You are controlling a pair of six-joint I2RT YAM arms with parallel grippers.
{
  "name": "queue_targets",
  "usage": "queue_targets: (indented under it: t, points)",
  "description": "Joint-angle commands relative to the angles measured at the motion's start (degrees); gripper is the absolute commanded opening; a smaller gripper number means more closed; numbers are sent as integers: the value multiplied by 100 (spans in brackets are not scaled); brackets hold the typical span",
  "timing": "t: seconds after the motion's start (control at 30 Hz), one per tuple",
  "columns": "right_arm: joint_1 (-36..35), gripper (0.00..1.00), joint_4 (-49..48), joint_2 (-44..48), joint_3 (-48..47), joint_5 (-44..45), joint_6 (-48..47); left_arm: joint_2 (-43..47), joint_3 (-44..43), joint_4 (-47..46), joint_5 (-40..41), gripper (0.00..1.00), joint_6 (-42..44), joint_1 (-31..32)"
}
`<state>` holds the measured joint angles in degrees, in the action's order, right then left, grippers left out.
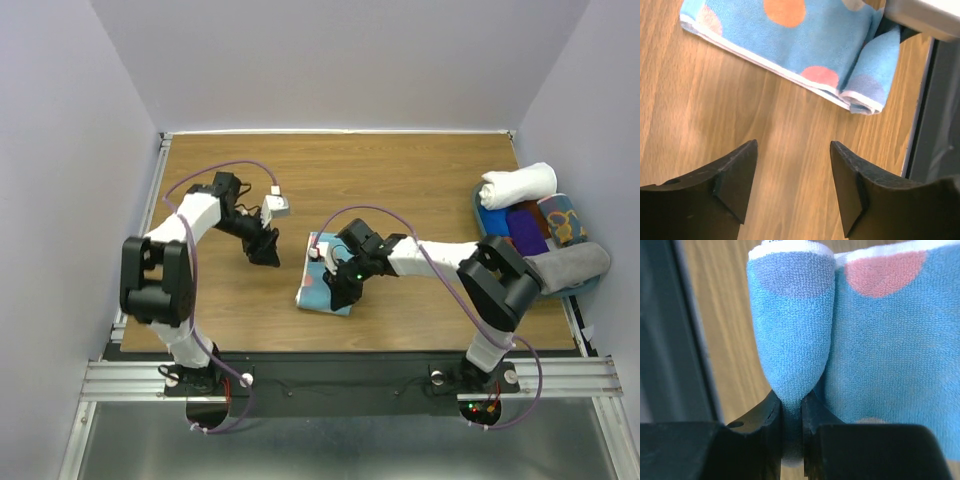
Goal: Roll the towels
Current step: Roll the towel
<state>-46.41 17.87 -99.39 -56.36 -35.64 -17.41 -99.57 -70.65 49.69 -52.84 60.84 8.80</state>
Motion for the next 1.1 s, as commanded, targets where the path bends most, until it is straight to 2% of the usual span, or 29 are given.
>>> queue_targets:
  t: [0.0, 0.07, 0.1, 0.17, 0.2, 0.23, 0.3, 0.33, 0.47, 0.63, 0.73, 0.87, 0.93, 0.97, 1.0, 1.07]
  points:
    - [237, 1, 884, -668, -330, -1242, 229, 1470, 1043, -1346, 361, 73, -608, 270]
    - [431, 1, 1016, -975, -454, -1654, 220, 2200, 1621, -1907, 973, 74, -600, 543]
    - [501, 1, 1069, -977, -516, -1796, 220, 2205, 1834, -2050, 1169, 75, -600, 744]
    - [616, 1, 1236, -1318, -692, -2077, 98, 2992, 2447, -2480, 1808, 75, -337, 1420]
    - [625, 1, 1271, -1415, -736, -2140, 80, 3161, 2642, -2604, 1986, 75, -292, 1640]
    - [660, 1, 1333, -1494, -849, -2184, 36, 3311, 2827, -2936, 2162, 76, -301, 2121]
    - [712, 1, 1491, -1766, -955, -2394, -8, 3637, 3276, -3219, 2637, 77, -310, 2528]
    - [730, 1, 1535, -1846, -1069, -2447, -43, 3698, 3390, -3490, 2795, 78, -336, 2992]
    - [835, 3, 1711, -2250, -1298, -2632, -52, 3699, 3987, -4203, 3691, 78, -371, 3907]
    - [1073, 5, 1860, -2637, -1509, -2852, 9, 3234, 4051, -4485, 3860, 78, -380, 4481]
    - [1169, 6, 1948, -2761, -1615, -2914, 1, 2989, 4086, -4696, 4000, 75, -423, 4674]
    - [1187, 8, 2063, -2761, -1703, -2896, -34, 2549, 3998, -4758, 4220, 56, -608, 4772]
    - [1222, 11, 2107, -2673, -1729, -2756, -17, 2311, 3954, -4636, 4352, 23, -670, 4772]
    - [1248, 13, 2107, -2629, -1738, -2756, -17, 2267, 3954, -4583, 4352, 23, -644, 4772]
    - [1284, 16, 2115, -2585, -1747, -2642, 9, 2249, 3963, -4522, 4378, 12, -635, 4772]
    - [1450, 30, 2116, -2410, -1782, -2536, 97, 2179, 3919, -4303, 4344, 1, -652, 4746]
